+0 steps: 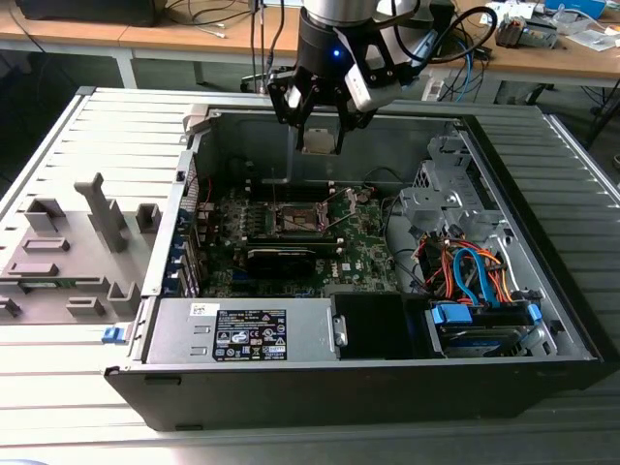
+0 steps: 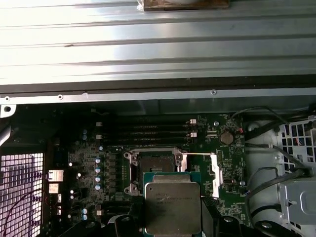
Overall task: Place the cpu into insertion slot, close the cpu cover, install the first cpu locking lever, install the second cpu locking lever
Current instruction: 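Place the cpu into insertion slot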
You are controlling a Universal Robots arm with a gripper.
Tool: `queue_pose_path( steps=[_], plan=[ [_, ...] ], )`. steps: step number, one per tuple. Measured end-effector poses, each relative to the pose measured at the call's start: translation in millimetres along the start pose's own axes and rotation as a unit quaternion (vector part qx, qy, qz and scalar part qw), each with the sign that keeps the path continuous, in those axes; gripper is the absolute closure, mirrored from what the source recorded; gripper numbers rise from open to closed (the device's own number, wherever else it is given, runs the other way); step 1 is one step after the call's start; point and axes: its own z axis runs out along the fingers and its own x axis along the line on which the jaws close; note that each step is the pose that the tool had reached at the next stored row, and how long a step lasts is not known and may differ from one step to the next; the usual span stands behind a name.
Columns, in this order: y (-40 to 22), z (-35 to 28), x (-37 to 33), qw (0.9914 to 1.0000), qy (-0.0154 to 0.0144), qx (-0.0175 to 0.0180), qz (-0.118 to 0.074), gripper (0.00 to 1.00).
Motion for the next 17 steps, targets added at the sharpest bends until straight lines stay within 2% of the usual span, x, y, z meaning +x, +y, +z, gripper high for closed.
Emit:
queue_pose_path(
  steps=[17],
  plan=[
    [-0.5,5.4,-0.1,1.00000,0.0000,-0.0001,0.000,0.45]
  ],
)
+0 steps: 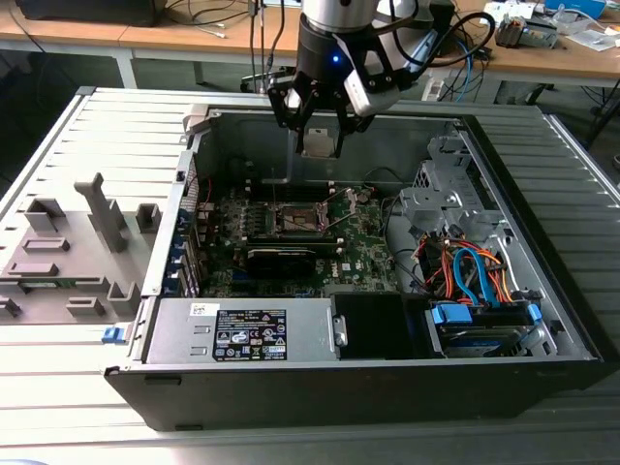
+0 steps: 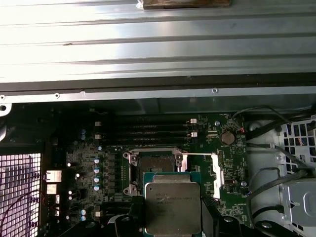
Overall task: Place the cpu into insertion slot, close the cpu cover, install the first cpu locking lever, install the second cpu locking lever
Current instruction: 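Place the cpu into insertion slot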
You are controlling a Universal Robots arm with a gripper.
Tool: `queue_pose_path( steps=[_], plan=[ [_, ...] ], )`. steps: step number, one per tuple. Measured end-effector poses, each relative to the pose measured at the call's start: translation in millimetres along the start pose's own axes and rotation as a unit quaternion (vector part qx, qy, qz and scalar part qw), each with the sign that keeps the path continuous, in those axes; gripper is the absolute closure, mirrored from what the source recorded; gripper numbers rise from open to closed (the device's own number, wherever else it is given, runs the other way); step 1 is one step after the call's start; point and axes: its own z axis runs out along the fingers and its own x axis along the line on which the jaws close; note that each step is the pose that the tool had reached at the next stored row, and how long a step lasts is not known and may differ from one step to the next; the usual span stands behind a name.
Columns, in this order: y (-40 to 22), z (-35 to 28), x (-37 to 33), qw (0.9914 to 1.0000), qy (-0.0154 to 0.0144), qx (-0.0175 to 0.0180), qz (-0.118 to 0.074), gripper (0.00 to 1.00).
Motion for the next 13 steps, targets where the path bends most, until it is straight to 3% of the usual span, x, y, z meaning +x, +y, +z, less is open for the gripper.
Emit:
queue_pose_path(
  steps=[13],
  plan=[
    [-0.3,2.8,0.2,1.00000,0.0000,0.0001,0.000,0.45]
  ],
)
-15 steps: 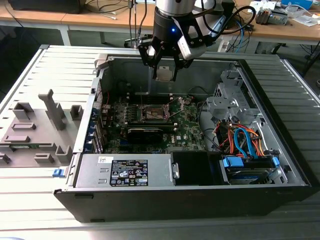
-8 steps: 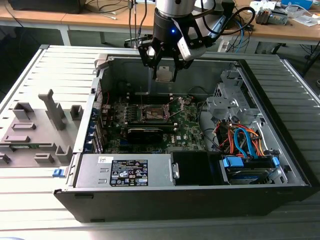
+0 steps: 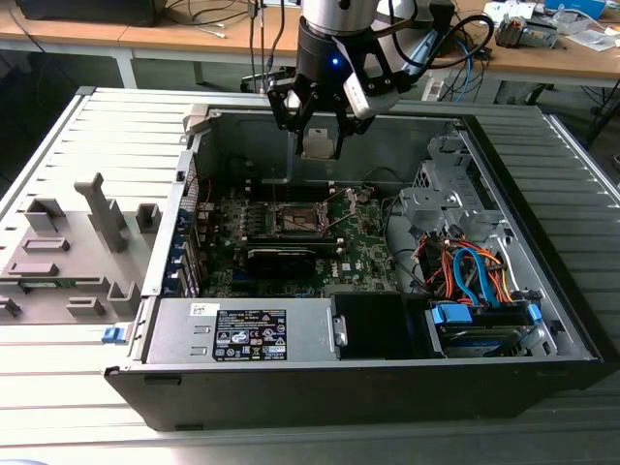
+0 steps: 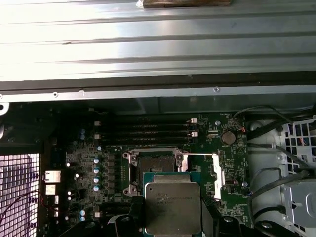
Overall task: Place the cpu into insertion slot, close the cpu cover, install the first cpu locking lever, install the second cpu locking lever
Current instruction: 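Place the cpu into insertion slot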
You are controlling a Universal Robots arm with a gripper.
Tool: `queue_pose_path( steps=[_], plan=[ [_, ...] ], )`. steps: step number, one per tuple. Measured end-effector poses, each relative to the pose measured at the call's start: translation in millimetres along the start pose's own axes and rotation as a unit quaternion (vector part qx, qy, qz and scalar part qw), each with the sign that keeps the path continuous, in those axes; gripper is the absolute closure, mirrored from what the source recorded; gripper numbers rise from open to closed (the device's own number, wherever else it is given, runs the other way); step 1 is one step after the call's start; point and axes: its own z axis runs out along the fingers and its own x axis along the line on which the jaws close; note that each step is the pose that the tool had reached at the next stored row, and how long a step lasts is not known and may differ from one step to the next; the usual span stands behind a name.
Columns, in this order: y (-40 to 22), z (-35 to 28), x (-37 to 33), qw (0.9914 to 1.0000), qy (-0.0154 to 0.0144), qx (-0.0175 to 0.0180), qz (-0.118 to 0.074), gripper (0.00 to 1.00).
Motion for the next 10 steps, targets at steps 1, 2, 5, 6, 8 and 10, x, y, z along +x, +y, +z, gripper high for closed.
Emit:
queue_pose_path(
  steps=[1,2,5,6,8,10],
  plan=[
    [0.0,0.4,0.0,1.00000,0.0000,0.0000,0.000,0.45],
    [-0.1,0.5,0.0,1.00000,0.0000,0.0000,0.000,0.45],
    [-0.1,1.2,0.0,1.00000,0.0000,0.0000,0.000,0.45],
    [-0.1,1.4,0.0,1.00000,0.0000,0.0000,0.000,0.45],
    [-0.2,1.9,0.0,1.00000,0.0000,0.0000,0.000,0.45],
    [-0.2,2.2,0.0,1.00000,0.0000,0.0000,0.000,0.45]
  ],
)
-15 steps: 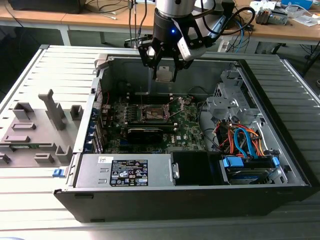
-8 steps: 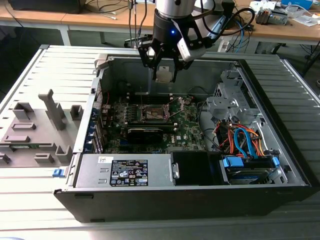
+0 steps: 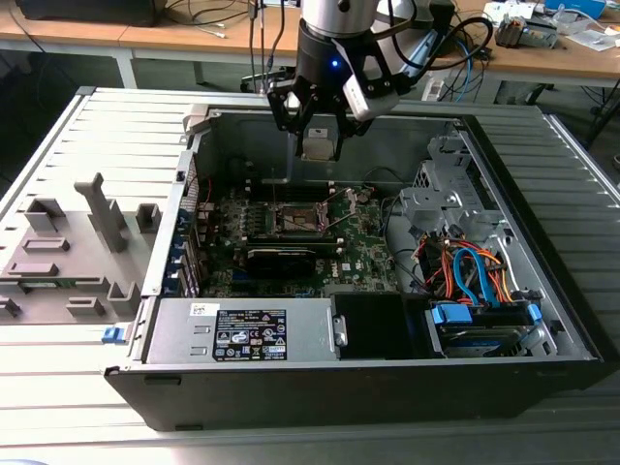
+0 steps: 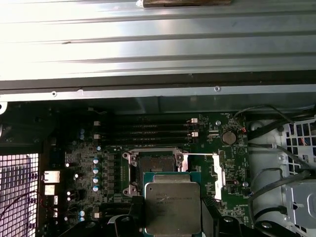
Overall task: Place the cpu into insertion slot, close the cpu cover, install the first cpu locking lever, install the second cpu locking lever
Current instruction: 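Place the cpu into insertion slot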
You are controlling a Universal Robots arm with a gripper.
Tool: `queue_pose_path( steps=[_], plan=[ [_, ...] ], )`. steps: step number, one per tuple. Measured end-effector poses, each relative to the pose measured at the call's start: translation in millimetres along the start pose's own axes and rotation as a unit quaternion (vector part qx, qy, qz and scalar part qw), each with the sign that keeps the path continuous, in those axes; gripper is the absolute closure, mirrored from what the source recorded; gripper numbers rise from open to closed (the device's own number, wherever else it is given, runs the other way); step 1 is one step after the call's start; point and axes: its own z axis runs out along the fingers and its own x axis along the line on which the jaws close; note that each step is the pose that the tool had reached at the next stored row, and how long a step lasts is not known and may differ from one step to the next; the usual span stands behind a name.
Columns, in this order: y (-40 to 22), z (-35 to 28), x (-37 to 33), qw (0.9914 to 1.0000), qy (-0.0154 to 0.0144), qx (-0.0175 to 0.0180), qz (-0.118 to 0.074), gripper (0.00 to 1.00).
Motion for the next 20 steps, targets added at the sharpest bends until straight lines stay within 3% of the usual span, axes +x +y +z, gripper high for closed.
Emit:
queue_pose_path(
  steps=[20],
  plan=[
    [-0.4,4.9,-0.1,1.00000,0.0000,0.0000,0.000,0.45]
  ],
)
